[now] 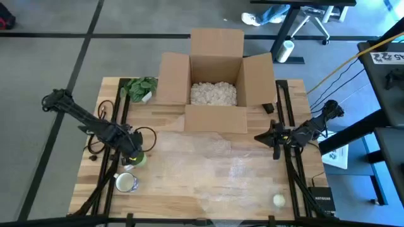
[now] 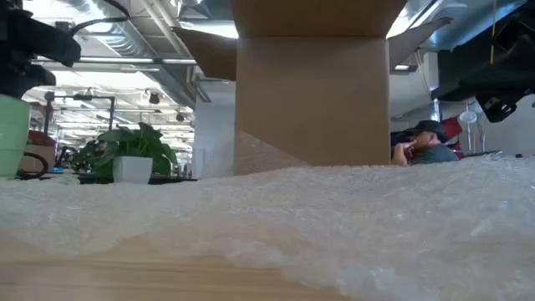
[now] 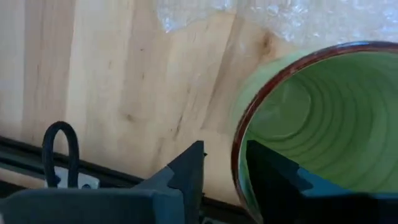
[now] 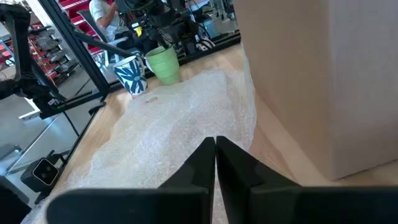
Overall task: Wrap mug
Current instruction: Put the green mug on the bubble wrap
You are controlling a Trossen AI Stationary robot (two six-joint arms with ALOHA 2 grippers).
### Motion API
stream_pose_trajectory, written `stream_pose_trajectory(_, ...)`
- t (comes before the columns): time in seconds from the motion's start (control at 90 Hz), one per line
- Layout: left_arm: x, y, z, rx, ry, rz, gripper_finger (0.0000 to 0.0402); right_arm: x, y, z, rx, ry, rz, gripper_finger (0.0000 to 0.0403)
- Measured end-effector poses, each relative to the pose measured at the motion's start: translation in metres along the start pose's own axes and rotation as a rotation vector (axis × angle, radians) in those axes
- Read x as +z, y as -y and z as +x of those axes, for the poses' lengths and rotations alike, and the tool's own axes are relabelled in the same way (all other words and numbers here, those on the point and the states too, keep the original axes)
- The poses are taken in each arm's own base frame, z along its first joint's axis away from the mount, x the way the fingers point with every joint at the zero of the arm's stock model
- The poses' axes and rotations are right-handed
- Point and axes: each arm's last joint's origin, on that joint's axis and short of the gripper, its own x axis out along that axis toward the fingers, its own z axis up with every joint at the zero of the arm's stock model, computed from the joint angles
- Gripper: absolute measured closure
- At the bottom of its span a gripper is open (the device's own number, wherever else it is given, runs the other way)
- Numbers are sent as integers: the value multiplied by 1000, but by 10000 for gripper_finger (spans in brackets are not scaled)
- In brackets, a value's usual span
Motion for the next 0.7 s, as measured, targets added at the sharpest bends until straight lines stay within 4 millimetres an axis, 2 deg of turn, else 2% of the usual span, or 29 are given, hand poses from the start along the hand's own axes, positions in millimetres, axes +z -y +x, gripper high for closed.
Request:
stream_pose_trajectory(0.111, -1, 0, 3, 5, -2, 12, 379, 0, 0, 0, 0, 0, 0, 403)
stream_pose_trajectory(0.167, 0, 1, 3, -13, 7, 28, 391, 0, 0, 0, 0, 0, 0, 403)
stream_pose_trajectory(0.478, 3, 3, 0, -26, 26, 38, 399, 0, 0, 0, 0, 0, 0, 403)
stream_pose_trajectory(0.7, 6, 4, -10, -40, 46, 32, 400, 0, 0, 0, 0, 0, 0, 403)
